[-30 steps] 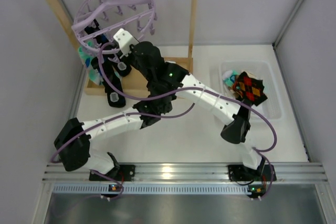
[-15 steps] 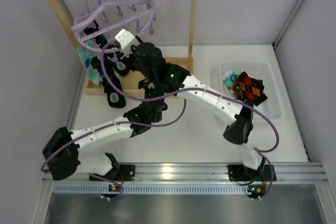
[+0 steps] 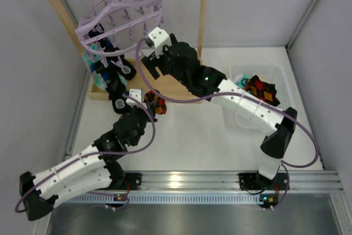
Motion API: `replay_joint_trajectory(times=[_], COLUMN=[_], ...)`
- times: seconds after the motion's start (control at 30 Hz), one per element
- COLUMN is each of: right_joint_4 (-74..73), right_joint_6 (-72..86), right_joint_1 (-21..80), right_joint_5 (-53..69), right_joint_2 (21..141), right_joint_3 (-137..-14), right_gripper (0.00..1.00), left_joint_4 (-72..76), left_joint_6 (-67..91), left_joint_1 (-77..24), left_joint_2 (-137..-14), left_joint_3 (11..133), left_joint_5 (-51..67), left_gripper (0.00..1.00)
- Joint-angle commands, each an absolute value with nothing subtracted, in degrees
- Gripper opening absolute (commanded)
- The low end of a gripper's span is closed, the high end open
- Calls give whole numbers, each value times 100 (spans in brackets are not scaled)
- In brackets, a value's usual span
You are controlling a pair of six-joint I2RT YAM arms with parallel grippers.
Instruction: Remove the socks clipped to the hanger
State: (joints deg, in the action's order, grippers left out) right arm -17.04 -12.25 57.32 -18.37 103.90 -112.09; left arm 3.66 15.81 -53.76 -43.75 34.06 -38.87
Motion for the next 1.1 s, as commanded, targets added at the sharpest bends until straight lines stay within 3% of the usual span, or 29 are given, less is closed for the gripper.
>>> replay_joint_trajectory(times=[0.0,0.23,0.5,0.73,1.07], right_joint_4=[-1266,-1590,-2599,-3294,-4429], right_joint_6=[-801,-414,508,1046,1151], right_joint_1=[5590,5458,4984,4623,4614], right_joint_5=[-1424,-1739,-3065,-4323,-5027], right_joint_2=[9599,8134,5988,3958,2945], right_joint_3=[-10690,-9617,-7571,-6294,-6627], right_gripper=[83,96,99,99,99], left_joint_4=[-156,-158,-62,448,431], left_joint_6=[1934,2231,2628,2690,1943], left_joint_1=[-5370,-5370,-5379,-5563,-6073], left_joint_2=[-3956,-3673,-4543,-6183,-9103], left_joint_3=[3261,3304,4077,5235,7935], left_joint_5=[-3114,-1822,-731,-413,-176], left_gripper=[0,0,0,0,0])
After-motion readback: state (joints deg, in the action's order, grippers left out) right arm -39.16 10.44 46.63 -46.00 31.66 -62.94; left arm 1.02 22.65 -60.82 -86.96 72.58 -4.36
